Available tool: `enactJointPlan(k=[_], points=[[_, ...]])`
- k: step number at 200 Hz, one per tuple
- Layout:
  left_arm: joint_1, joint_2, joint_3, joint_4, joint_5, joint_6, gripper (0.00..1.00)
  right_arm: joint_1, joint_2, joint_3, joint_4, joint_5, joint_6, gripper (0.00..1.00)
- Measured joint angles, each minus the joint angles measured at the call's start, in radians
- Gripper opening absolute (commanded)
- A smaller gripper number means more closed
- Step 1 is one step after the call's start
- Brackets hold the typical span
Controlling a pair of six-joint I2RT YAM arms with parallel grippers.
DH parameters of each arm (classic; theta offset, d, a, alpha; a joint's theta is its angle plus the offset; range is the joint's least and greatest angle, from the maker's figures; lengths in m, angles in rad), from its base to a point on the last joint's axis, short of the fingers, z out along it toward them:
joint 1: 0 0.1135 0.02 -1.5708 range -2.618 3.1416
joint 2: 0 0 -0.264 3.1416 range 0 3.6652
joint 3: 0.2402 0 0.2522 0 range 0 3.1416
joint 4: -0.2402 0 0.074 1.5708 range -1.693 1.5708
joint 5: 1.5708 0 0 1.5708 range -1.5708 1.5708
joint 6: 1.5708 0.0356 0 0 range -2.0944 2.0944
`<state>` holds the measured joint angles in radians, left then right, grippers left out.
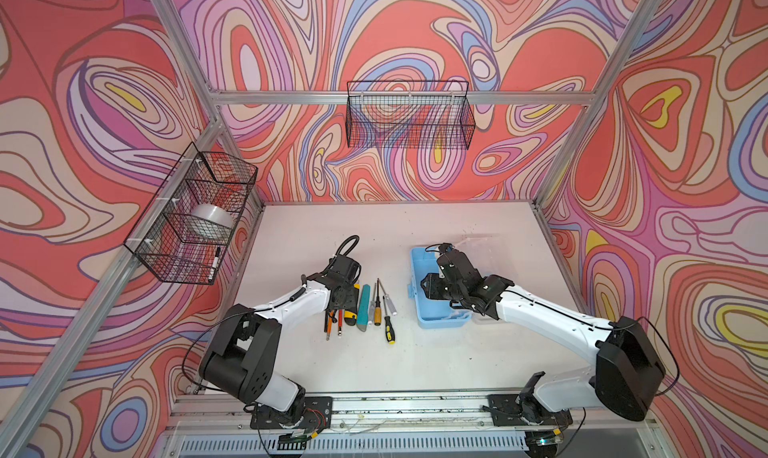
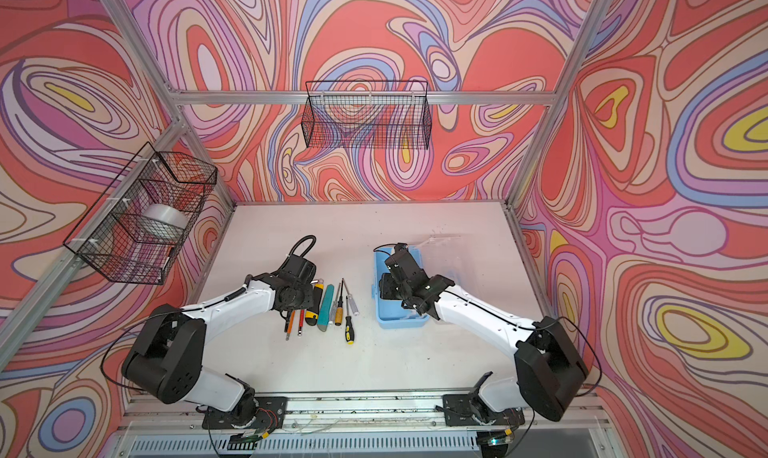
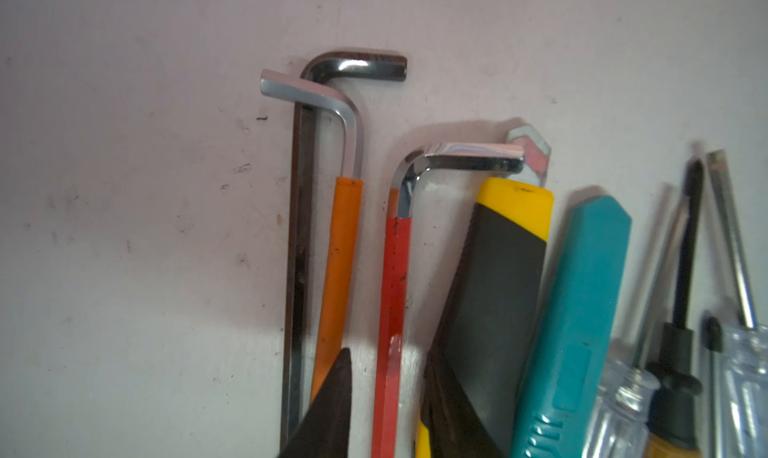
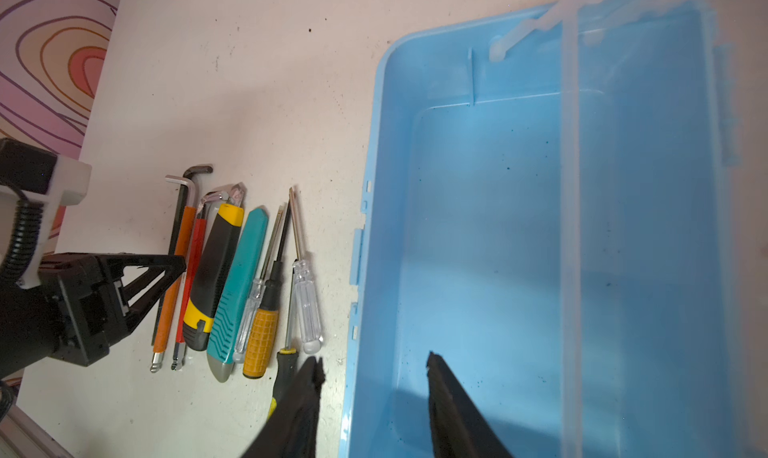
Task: Pack the tool kit
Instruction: 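Lower the left gripper onto the red-sleeved hex key while the right gripper withdraws, then grasp the red-sleeved hex key with the left gripper and carry it over the box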
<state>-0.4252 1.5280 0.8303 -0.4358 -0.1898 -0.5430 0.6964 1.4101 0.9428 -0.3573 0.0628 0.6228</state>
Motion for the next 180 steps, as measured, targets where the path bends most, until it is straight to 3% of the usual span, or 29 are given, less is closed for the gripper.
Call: enactJointPlan(k=[111,127,135,180], points=[[0.014,0.075,0.002,0.036,0.022,0.008,0.22,0.000,0.031,0.000,0.007,0.023,0.000,0.43],[0.015,0.078,0.005,0.038,0.024,0.009,0.13,0.000,0.040,0.000,0.007,0.022,0.000,0.43],[0.015,0.080,0.006,0.041,0.025,0.010,0.00,0.000,0.044,0.000,0.008,0.021,0.000,0.43],[0.027,0.082,0.013,0.050,0.022,0.012,0.00,0.000,0.048,-0.001,0.029,0.009,0.000,0.43]])
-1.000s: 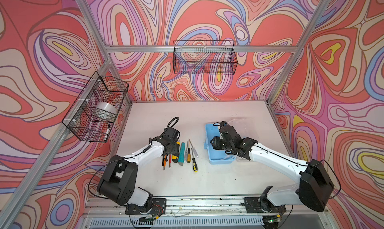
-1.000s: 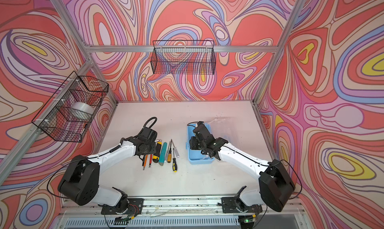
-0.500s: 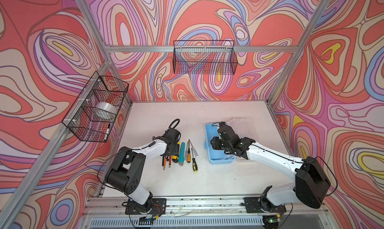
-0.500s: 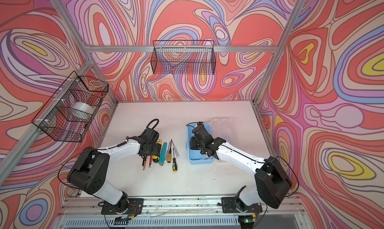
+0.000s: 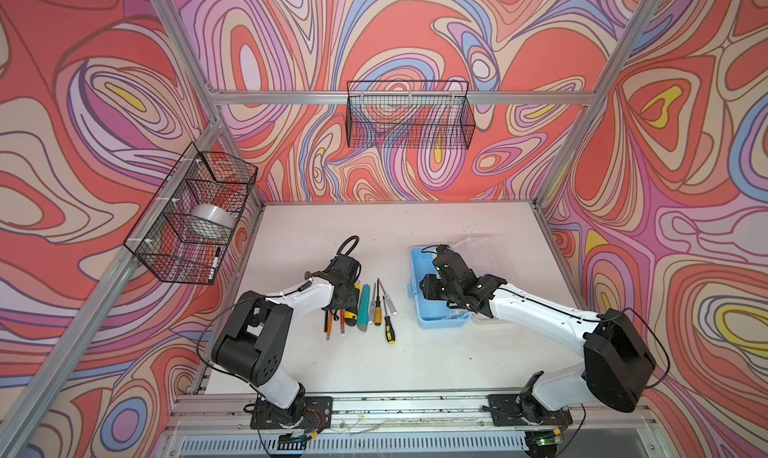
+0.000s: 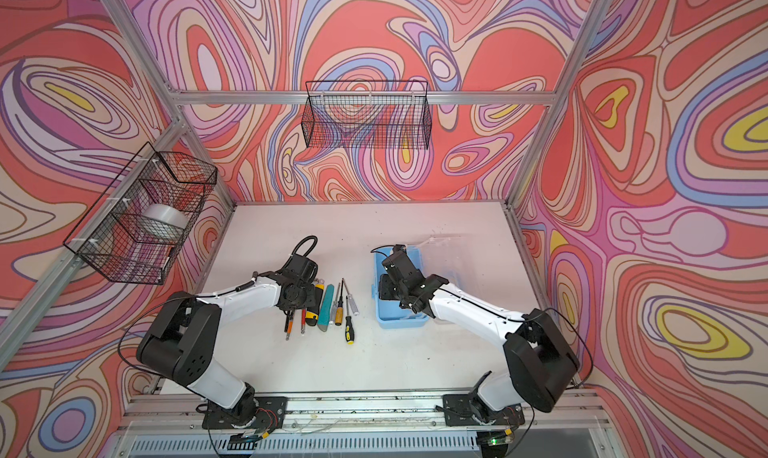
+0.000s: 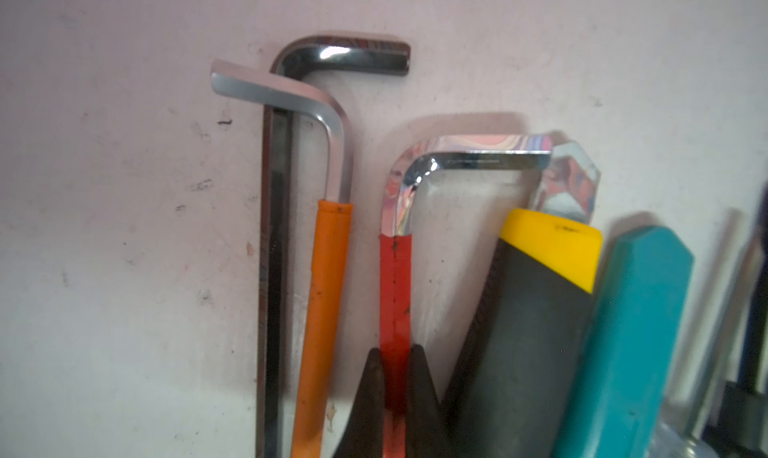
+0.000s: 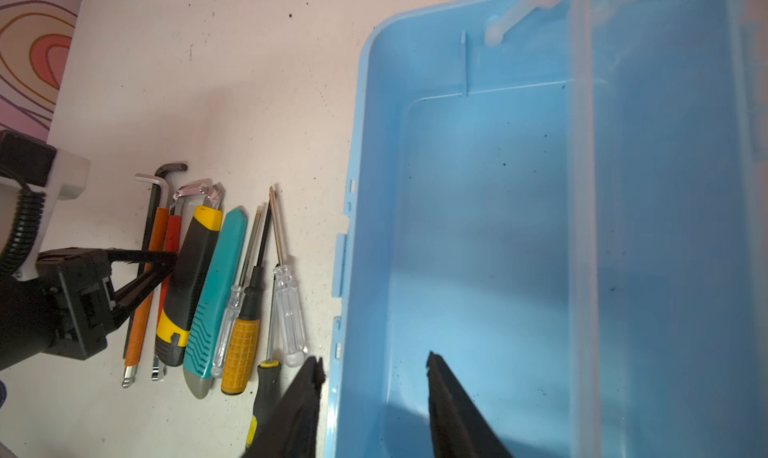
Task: Pack the tool kit
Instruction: 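Grasp the red-sleeved hex key with the left gripper and carry it over the box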
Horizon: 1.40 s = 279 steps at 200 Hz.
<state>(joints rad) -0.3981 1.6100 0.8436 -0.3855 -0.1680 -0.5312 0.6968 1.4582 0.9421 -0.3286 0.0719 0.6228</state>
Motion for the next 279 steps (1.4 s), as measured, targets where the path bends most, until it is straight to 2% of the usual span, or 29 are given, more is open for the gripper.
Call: enactJointPlan(k=[47,93,113,132,161,213,239,279], points=[[0.001,-0.017,0.079,-0.037,-0.001,0.027,0.00,0.000,0.007,0.000,0.004,-0.006,0.000,0.42],[-0.012,-0.207,0.121,-0.046,0.080,-0.020,0.00,0.000,-0.044,0.000,0.003,0.020,0.015,0.42],[-0.075,-0.276,0.153,-0.029,0.102,-0.080,0.00,-0.005,-0.101,0.000,0.002,0.041,0.019,0.42],[-0.163,-0.283,0.190,0.018,0.121,-0.141,0.00,-0.029,-0.147,0.000,-0.001,0.046,0.024,0.42],[-0.263,-0.204,0.250,0.127,0.148,-0.227,0.00,-0.091,-0.186,0.000,-0.012,0.049,0.026,0.42],[-0.374,0.061,0.381,0.231,0.142,-0.304,0.00,-0.165,-0.229,-0.003,-0.066,0.100,-0.007,0.42],[-0.398,0.169,0.439,0.238,0.143,-0.326,0.00,-0.180,-0.274,-0.027,-0.065,0.128,-0.032,0.42],[-0.400,0.255,0.491,0.219,0.138,-0.362,0.00,-0.227,-0.291,-0.051,-0.036,0.132,-0.069,0.42]])
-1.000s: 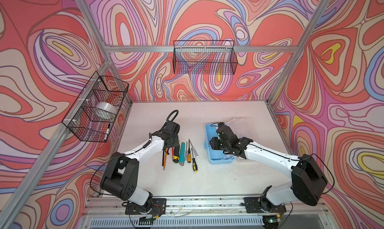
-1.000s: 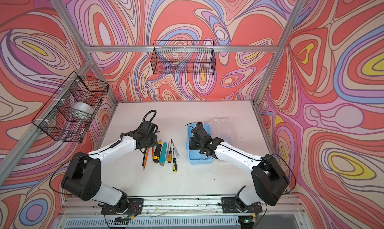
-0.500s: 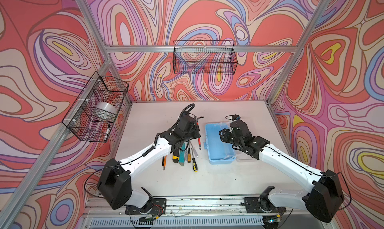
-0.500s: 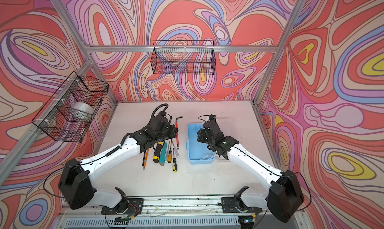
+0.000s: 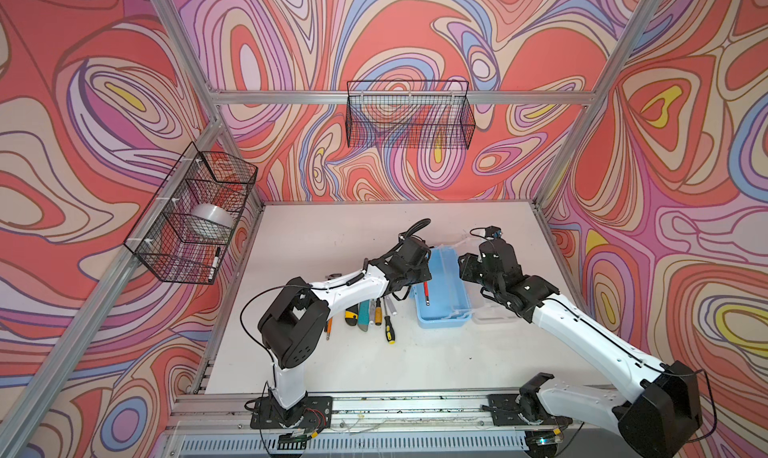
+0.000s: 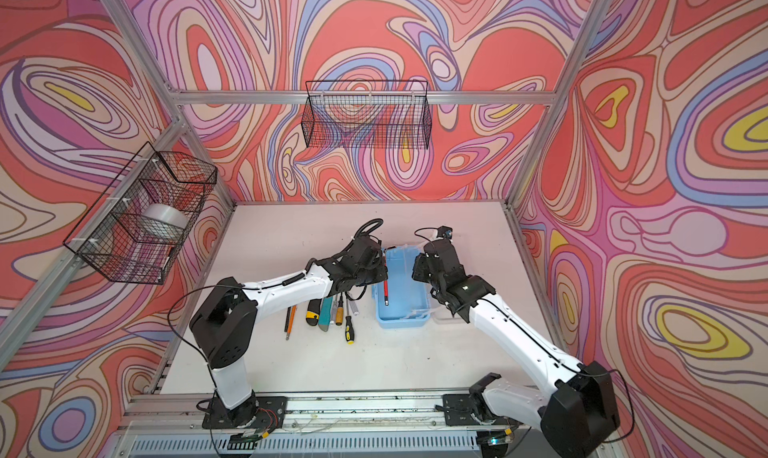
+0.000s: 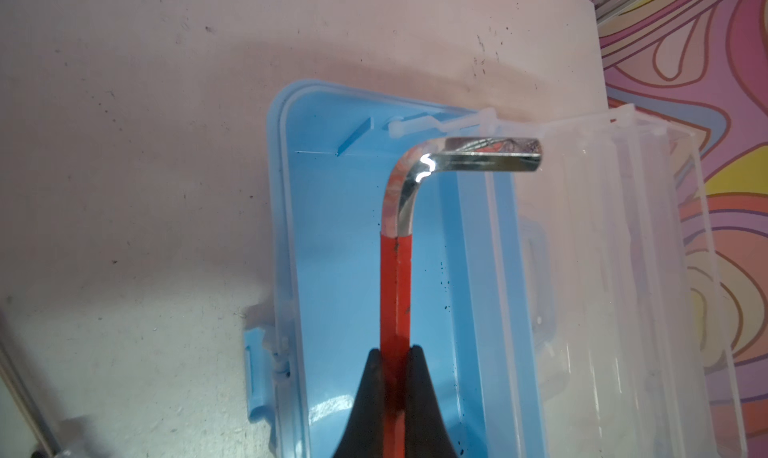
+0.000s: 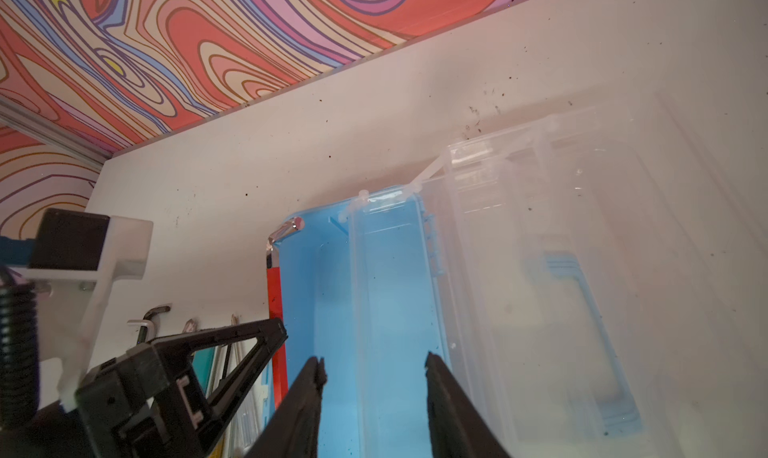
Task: Pack the tool kit
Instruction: 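Grasp the red-sleeved hex key with the left gripper and carry it over the box, then lower the red-sleeved hex key into the blue box and open the left gripper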
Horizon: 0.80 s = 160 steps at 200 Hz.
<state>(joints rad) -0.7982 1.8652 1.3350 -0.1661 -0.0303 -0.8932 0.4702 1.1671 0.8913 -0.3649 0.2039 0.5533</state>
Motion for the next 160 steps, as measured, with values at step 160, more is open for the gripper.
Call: enactJointPlan(k=[160], points=[[-0.008,0.147,0.154,-0.153,-0.023,-0.020,0.18,-0.022,0.021,-0.148,0.150,-0.063,-0.045,0.42]])
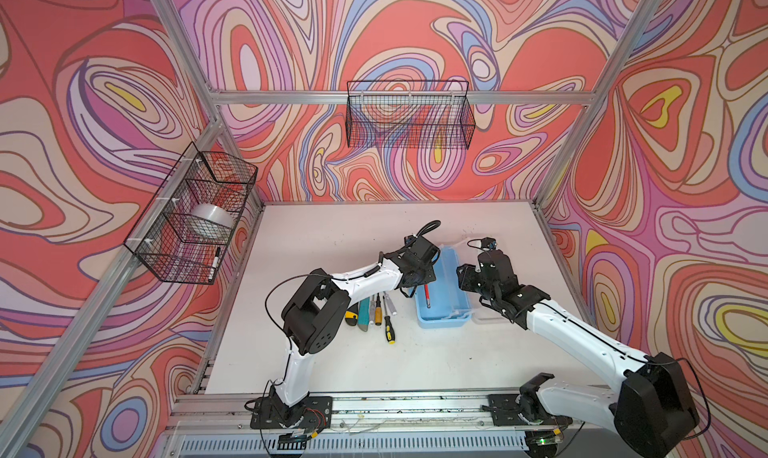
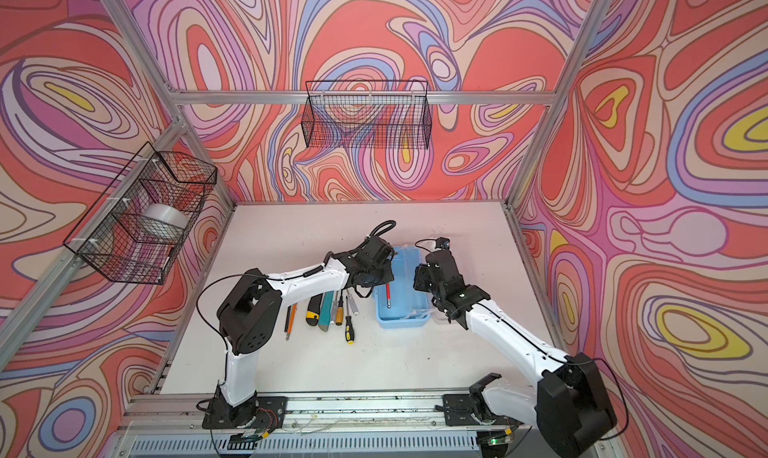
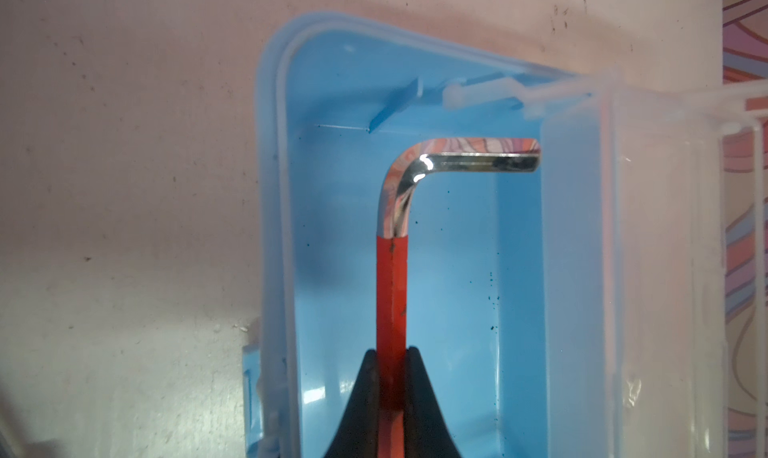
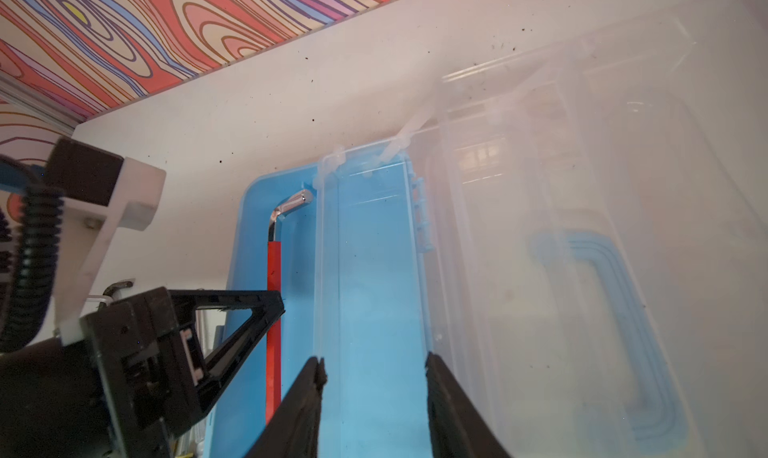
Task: Pack the tool kit
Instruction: 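Lower the red-sleeved hex key into the blue box and open the left gripper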
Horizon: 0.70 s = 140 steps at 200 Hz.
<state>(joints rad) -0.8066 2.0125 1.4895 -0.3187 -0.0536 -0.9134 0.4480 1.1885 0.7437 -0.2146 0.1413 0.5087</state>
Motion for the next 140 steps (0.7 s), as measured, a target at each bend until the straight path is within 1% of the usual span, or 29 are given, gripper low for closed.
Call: enactJointPlan(k=[9,20,66,86,123,140], points=[[0.000,0.000,0.003,0.000,-0.004,0.000,0.21,0.000,0.000,-0.002,0.005,-0.004,-0.002,0.42],[0.000,0.000,0.003,0.000,-0.010,0.003,0.22,0.000,0.000,-0.005,0.009,-0.010,-0.003,0.43],[-0.001,0.000,0.019,0.000,-0.018,0.019,0.18,0.000,0.000,-0.017,0.025,-0.036,-0.003,0.42],[-0.001,0.000,0.020,0.000,-0.018,0.027,0.18,0.000,0.000,-0.021,0.029,-0.046,-0.003,0.42],[-0.003,-0.035,0.001,0.002,-0.026,0.073,0.21,0.000,0.000,-0.036,0.048,-0.056,-0.004,0.41],[-0.008,-0.083,-0.029,0.003,-0.031,0.115,0.26,0.000,-0.007,-0.050,0.059,-0.066,-0.006,0.40]])
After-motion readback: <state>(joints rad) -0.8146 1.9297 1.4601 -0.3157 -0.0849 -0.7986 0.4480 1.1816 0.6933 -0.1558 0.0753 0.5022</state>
